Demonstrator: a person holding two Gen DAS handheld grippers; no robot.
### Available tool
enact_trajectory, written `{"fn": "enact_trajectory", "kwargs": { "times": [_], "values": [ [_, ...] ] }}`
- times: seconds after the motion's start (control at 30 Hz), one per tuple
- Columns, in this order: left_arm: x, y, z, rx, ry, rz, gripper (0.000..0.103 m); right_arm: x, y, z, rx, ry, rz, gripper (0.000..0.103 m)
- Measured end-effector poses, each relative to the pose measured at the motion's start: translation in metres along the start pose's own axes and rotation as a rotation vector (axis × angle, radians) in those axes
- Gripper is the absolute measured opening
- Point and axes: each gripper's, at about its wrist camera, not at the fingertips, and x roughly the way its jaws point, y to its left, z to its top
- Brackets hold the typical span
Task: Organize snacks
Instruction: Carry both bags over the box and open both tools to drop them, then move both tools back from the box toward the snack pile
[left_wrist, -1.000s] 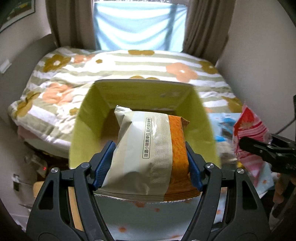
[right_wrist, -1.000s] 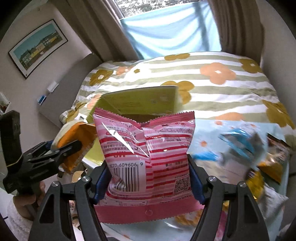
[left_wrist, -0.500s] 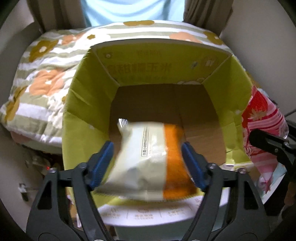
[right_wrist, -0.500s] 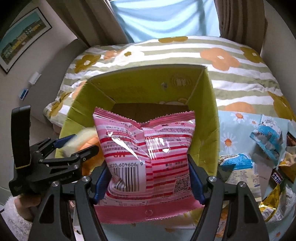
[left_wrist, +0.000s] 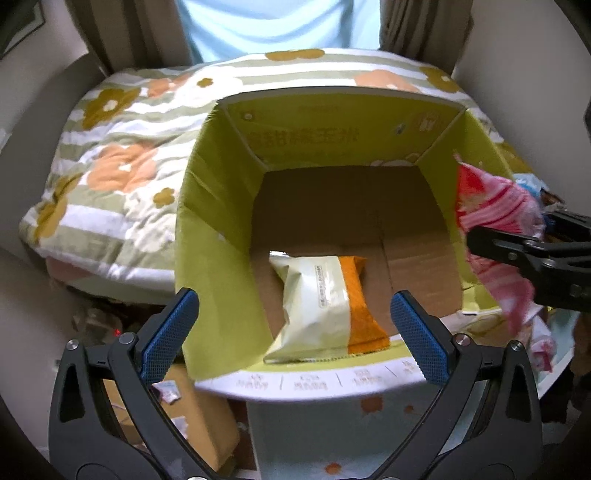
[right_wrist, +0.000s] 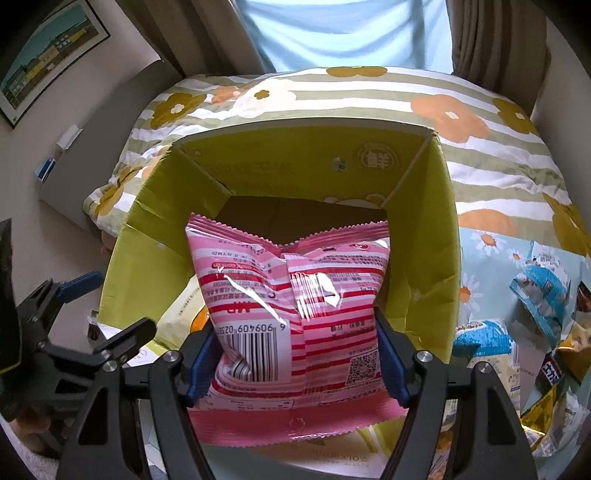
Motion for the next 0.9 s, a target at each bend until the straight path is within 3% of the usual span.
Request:
{"fn": "enact_trajectory", "kwargs": {
  "times": [0.2,0.33,0.5,0.9],
  "values": [
    [-0.01,0.001,-0.006,-0.031,-0.013,0.006,0.103,0.003,0.003,0.003,-0.023,0.003,-0.032,0.072],
    [-0.017,0.002,-0.011,-0.066,-0.015,-0.011,0.103,0.007,-0.002,-0.001,-0.002,-0.026,-0.019,0.096],
    [-0.025,0.002,-0.02,-0.089,-0.018,-0.025,0.103,-0.008,0.004,-0.013,-0.055,-0.093,-0.021,0.096],
    [-0.041,-0.015,-0.027,-0.064,-0.081,-0.06,0.103,-0.042,-0.001,-0.042,-0.019,-0.1,-0.035,0.096]
  ]
}}
